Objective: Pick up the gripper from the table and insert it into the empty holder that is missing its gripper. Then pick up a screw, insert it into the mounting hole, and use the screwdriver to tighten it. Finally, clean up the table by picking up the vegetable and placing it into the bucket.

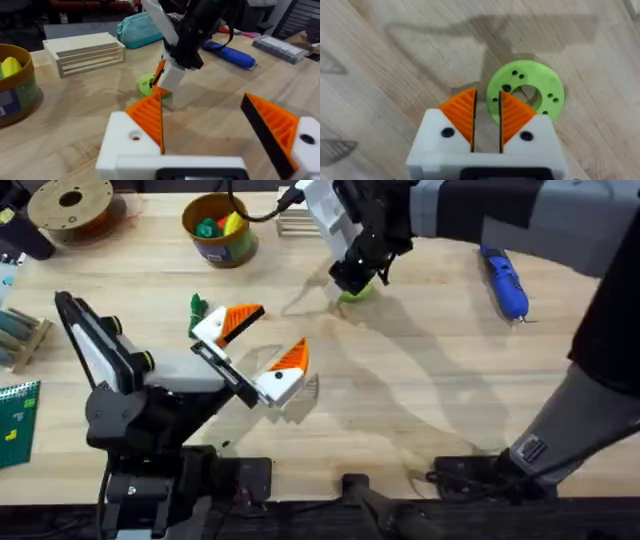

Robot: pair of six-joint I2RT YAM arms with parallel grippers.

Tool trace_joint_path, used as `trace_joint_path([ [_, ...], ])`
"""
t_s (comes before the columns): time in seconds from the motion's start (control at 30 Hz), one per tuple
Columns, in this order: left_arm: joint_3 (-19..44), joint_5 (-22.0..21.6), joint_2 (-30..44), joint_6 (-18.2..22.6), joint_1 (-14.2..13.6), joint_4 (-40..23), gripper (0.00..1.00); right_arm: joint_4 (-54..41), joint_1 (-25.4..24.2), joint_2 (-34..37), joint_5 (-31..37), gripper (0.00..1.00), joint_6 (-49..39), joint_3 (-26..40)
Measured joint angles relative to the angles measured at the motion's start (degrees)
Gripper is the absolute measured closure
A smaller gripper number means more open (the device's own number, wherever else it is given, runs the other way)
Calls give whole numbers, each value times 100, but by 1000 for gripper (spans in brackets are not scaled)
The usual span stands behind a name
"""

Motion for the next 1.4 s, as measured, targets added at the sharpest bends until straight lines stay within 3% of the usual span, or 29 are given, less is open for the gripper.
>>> trace_joint_path([
  [0.63, 0, 2, 0, 0, 0, 0, 28, 119, -37, 0, 0, 611, -28, 307],
  [1.2, 0, 0, 0, 0, 0, 0, 28, 104, -37, 275, 0, 606, -28, 309],
  [1.4, 0, 0, 0, 0, 0, 0, 29, 104, -37, 275, 0, 664, -28, 309],
])
